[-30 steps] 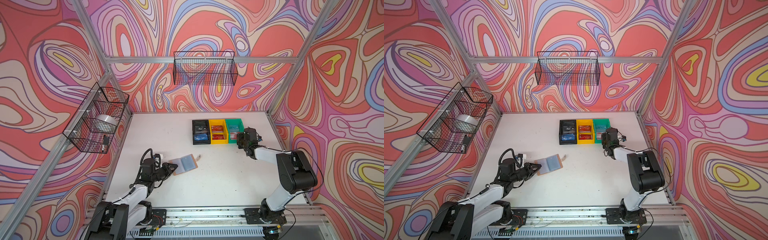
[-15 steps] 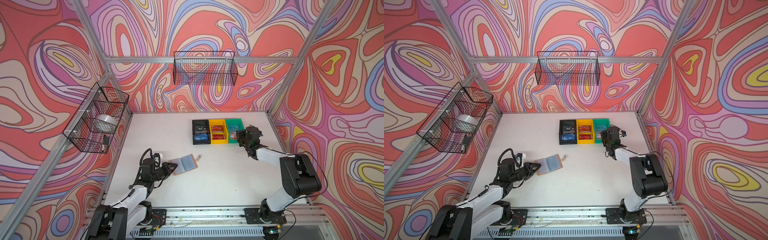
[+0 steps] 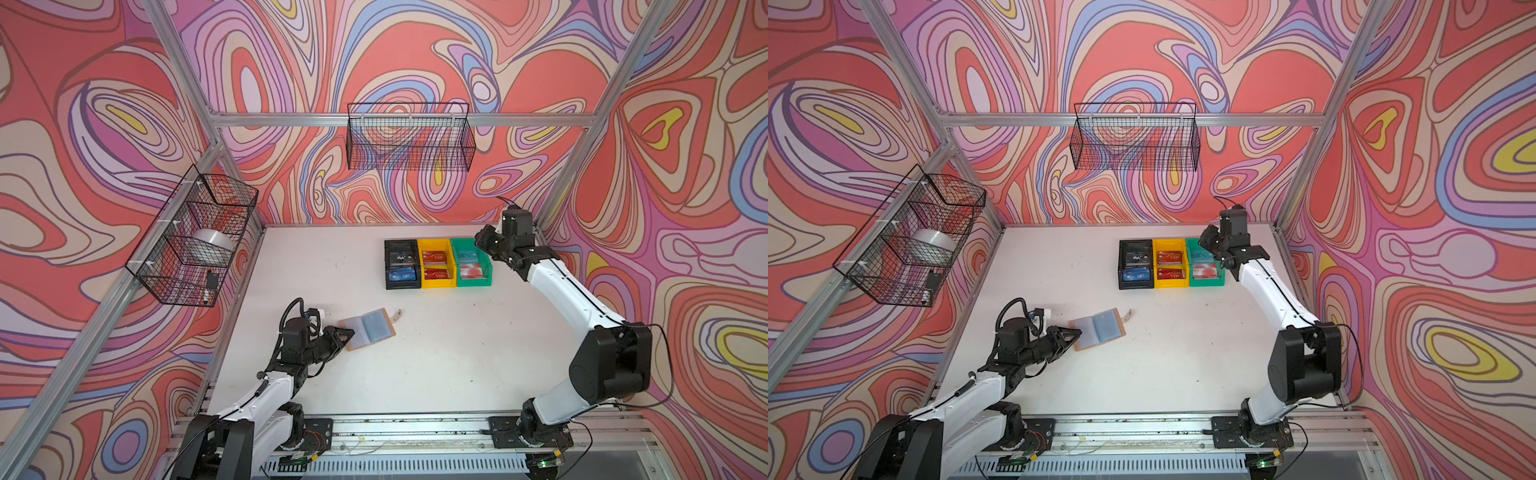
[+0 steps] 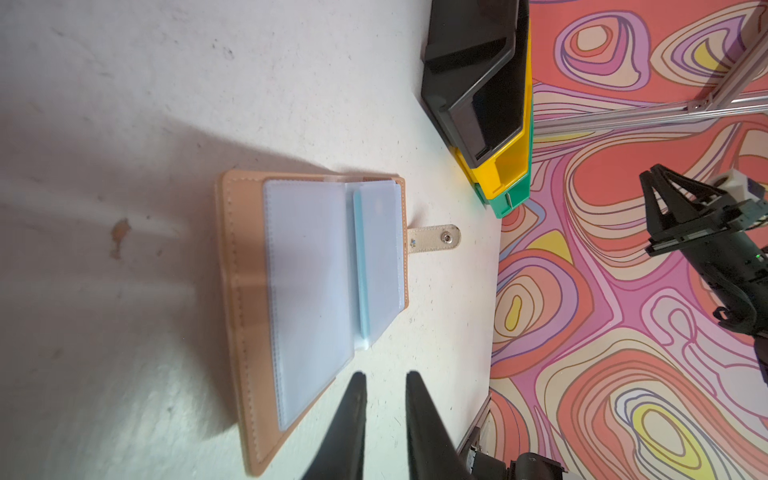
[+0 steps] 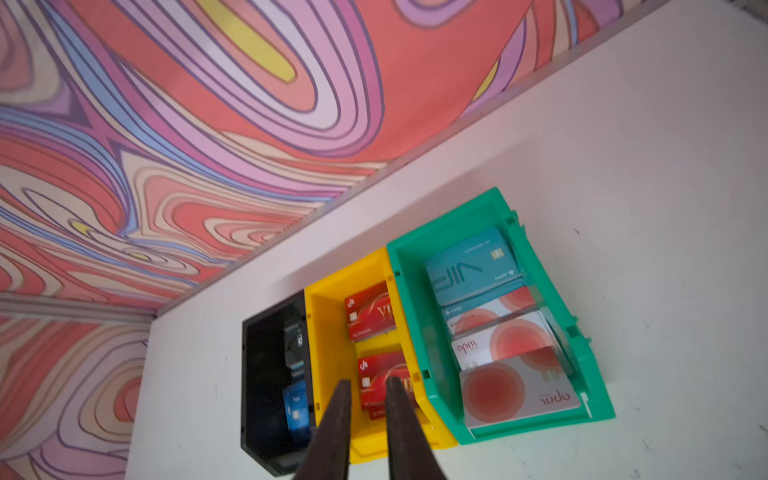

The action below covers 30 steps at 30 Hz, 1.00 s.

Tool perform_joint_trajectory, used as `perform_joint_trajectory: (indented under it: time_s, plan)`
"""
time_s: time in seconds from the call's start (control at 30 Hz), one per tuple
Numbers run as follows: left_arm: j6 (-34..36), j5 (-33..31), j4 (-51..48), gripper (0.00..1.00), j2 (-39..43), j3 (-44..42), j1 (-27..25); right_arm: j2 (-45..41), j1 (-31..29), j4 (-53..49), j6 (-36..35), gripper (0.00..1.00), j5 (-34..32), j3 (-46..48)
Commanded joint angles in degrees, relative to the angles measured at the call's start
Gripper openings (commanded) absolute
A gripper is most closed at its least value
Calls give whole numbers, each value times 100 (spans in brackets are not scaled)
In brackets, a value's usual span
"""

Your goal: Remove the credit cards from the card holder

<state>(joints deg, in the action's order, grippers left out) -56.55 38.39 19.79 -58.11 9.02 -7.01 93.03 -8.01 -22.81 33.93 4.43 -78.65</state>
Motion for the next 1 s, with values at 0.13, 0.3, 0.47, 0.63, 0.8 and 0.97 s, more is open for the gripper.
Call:
perform_joint_trajectory:
  time_s: [0.13,0.3,0.47,0.63,0.8,0.97]
  plan:
    - [37,-34,-121,21,69,100,41,1198,61,-1422,-700,0,1104,-103]
    - [87,-104,-298,21,185,136,46,1151,72,-1311,-690,0,955,53]
    - [85,-96,-292,21,119,159,47,1129,80,-1377,-749,0,640,85]
    - [80,-78,-248,21,63,153,42,1253,127,-1469,-805,0,415,52]
    - [88,-110,-248,21,64,144,41,1340,176,-1446,-844,0,297,19]
    - [92,-114,-256,21,38,147,41,1513,215,-1481,-888,0,218,-123]
